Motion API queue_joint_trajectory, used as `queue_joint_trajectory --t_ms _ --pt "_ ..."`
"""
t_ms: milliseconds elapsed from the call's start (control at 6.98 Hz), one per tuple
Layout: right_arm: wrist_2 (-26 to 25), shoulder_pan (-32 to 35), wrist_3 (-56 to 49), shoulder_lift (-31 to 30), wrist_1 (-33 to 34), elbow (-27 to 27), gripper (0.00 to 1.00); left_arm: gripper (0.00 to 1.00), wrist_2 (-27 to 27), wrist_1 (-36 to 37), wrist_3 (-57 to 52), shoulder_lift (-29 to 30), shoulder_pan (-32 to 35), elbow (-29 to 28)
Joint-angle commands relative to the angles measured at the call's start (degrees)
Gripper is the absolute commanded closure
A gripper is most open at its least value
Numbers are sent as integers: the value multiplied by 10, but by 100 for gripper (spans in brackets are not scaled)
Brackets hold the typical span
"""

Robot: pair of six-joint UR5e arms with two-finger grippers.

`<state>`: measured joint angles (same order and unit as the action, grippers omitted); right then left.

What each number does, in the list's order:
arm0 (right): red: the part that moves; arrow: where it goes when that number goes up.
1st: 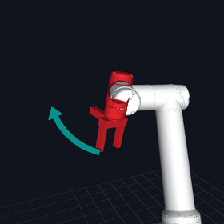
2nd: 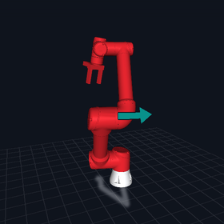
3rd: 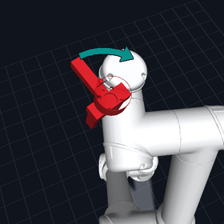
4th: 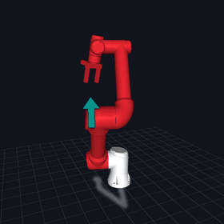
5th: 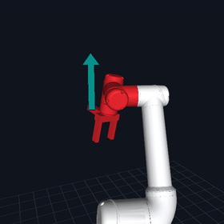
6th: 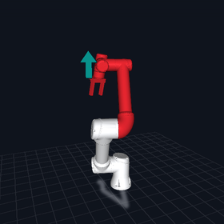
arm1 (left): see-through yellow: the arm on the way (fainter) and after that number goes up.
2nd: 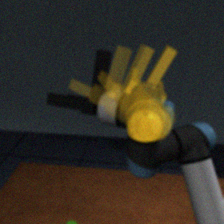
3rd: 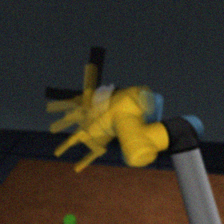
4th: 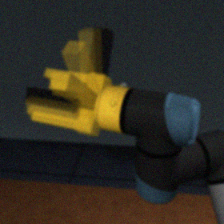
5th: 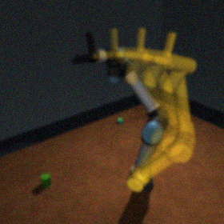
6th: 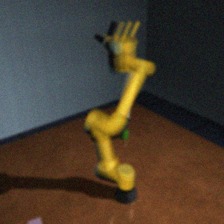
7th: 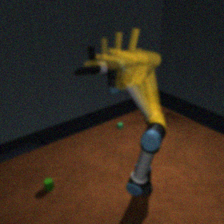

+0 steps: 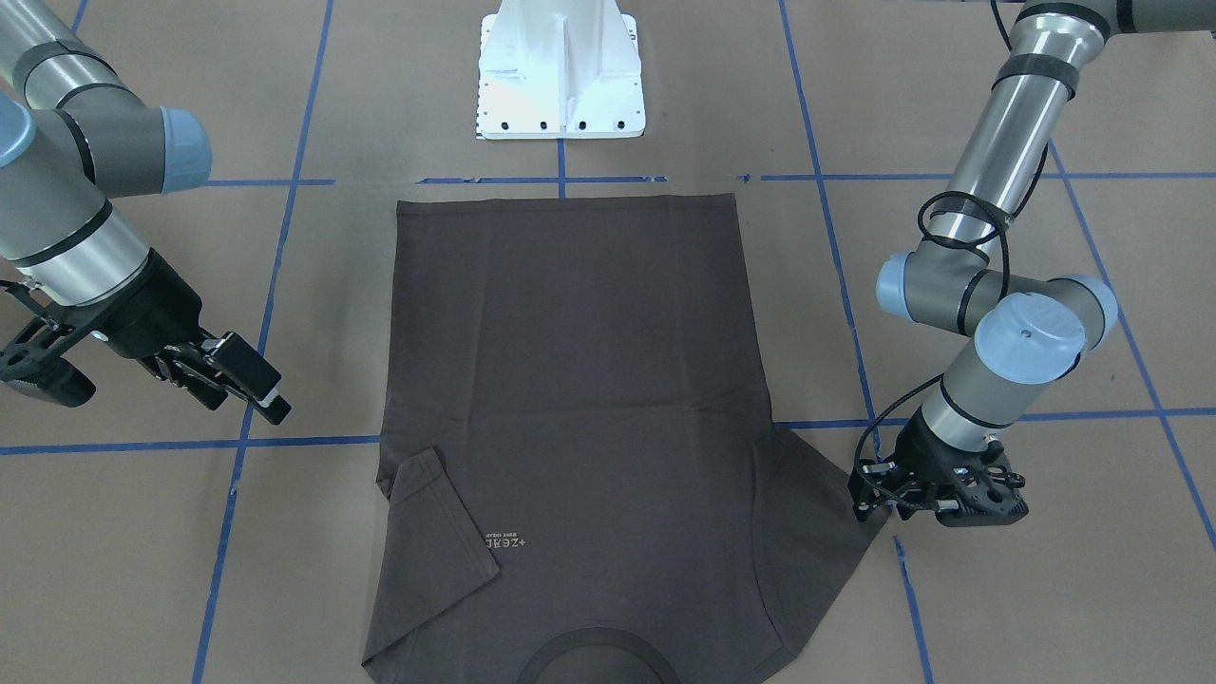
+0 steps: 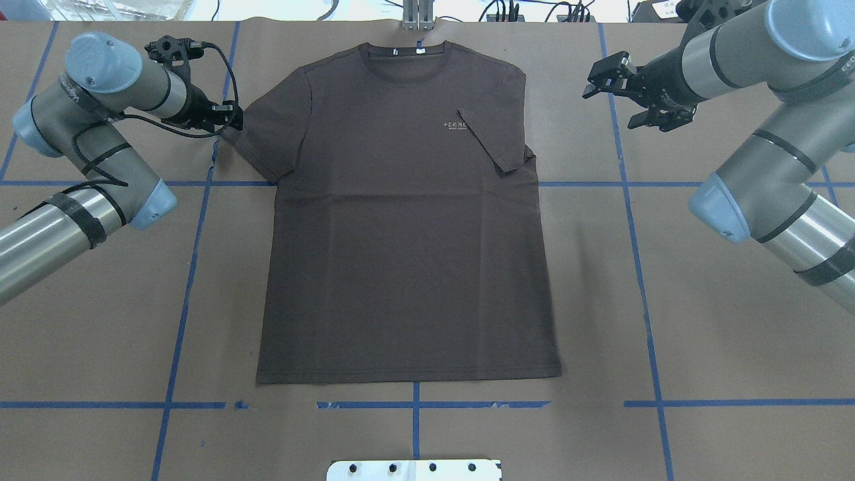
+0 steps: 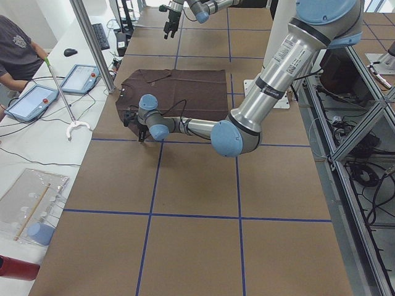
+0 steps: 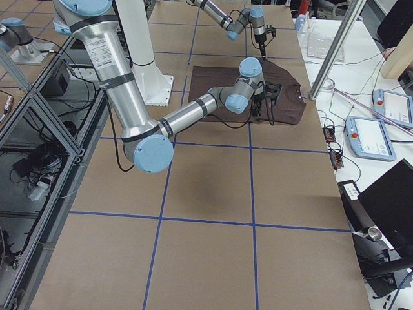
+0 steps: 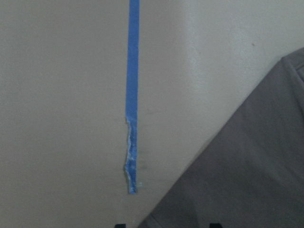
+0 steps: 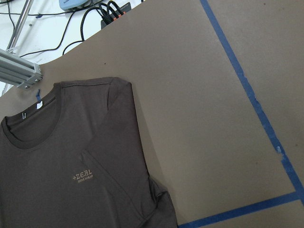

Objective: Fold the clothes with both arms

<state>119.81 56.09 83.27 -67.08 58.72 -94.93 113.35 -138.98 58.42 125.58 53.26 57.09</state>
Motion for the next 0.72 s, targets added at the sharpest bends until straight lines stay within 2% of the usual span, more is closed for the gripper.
queue_joint_trajectory --t_ms 0,287,573 --pt "0 0 0 0 0 1 0 64 -1 0 3 2 0 -1" --pt "0 0 -1 0 1 1 0 96 -1 1 4 1 0 -1" --pt "-1 0 -1 1 1 1 0 100 0 1 6 4 1 0"
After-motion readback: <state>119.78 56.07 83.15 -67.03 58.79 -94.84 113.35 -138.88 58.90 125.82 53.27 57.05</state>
